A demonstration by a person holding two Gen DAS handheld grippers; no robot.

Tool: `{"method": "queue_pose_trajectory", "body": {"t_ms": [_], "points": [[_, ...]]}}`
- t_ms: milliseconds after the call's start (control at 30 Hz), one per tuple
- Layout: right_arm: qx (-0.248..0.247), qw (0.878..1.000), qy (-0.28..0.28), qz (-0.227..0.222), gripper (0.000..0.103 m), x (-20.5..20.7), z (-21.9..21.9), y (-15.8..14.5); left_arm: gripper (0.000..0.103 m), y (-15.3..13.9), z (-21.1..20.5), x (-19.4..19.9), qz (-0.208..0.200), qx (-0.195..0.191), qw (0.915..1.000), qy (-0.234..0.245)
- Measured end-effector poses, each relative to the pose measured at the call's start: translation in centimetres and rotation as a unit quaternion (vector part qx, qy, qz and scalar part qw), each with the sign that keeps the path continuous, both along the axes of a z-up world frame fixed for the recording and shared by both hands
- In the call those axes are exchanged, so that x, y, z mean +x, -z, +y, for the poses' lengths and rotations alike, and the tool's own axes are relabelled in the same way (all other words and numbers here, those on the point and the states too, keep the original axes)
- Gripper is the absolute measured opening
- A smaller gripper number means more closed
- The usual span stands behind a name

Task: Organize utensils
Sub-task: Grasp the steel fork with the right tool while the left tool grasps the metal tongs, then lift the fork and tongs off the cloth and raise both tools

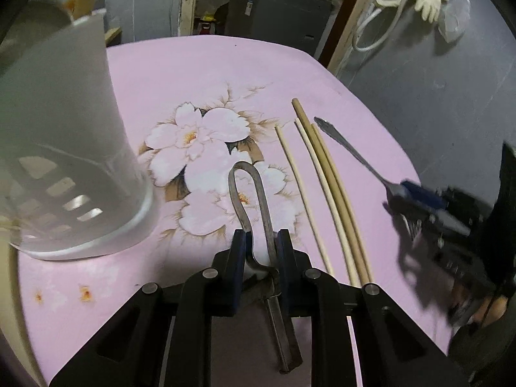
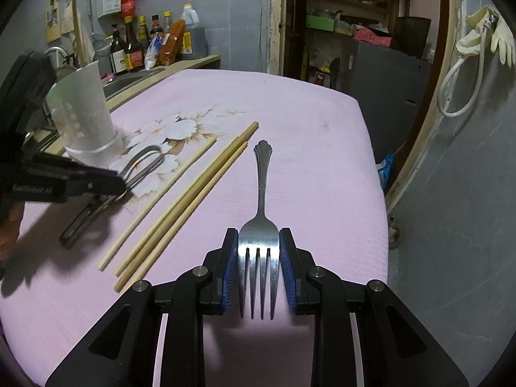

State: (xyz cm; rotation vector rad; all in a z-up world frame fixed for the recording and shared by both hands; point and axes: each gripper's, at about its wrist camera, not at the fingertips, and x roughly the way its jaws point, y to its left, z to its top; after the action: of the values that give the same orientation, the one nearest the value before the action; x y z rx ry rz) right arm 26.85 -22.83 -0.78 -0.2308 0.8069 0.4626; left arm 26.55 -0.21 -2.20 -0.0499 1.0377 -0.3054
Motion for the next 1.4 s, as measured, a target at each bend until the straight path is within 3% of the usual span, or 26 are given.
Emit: {"method": "queue_pose_trajectory", "body": {"t_ms": [100,267,367,533,600,700,767,833,900,1067,1233,1400], "points": [[-0.008,1.000,-0.006,0.001,0.032,0.8,0.6,-0.3,0.017,0.0,-0.4,-0.1,0.001,0.022,0.9997,0.009],[-0.038,0.999,-0.014,0.012,0.032,2.9,1.9,-0.3,0.025,0.4,-1.7,0.5,0.010,0.051,0.9984,0.020],[-0.052,0.998,-0.016,0.031,0.022,4.7,2.5,0.3,0.031,0.6,-2.4,1.0,0.016,0.066,0.9974,0.026],[-0.046,0.996,-0.028,0.074,0.024,6.4,3.3,0.5,0.030,1.1,-2.7,2.0,0.025,0.082,0.9960,0.024],[-0.052,0.994,-0.038,0.087,0.025,6.5,3.4,0.5,0.022,1.1,-2.6,2.4,0.027,0.084,0.9959,0.021],[-0.054,0.993,-0.050,0.093,0.024,6.5,3.2,0.5,0.017,0.8,-1.3,2.7,0.026,0.071,0.9969,0.021],[-0.019,0.992,-0.040,0.119,0.021,7.2,2.4,0.5,0.015,0.8,-0.7,2.3,0.019,0.057,0.9980,0.018],[0.042,0.987,-0.011,0.158,0.007,8.3,1.0,0.5,0.015,0.6,-0.4,1.6,0.012,0.033,0.9992,0.019],[0.076,0.983,0.005,0.167,0.004,8.4,0.1,0.5,0.015,0.3,-0.1,1.1,0.007,0.007,0.9997,0.023],[0.115,0.985,0.011,0.131,0.004,6.2,-0.6,-0.2,0.015,-0.8,0.1,-1.2,-0.038,-0.018,0.9988,0.024],[0.142,0.989,0.002,0.035,0.003,2.1,-0.5,-2.3,0.015,-1.4,0.5,-2.9,-0.091,-0.018,0.9956,0.009],[0.133,0.987,-0.005,-0.087,0.002,-1.9,0.5,-4.3,0.015,-2.3,0.3,-3.7,-0.132,-0.028,0.9908,-0.010]]}}
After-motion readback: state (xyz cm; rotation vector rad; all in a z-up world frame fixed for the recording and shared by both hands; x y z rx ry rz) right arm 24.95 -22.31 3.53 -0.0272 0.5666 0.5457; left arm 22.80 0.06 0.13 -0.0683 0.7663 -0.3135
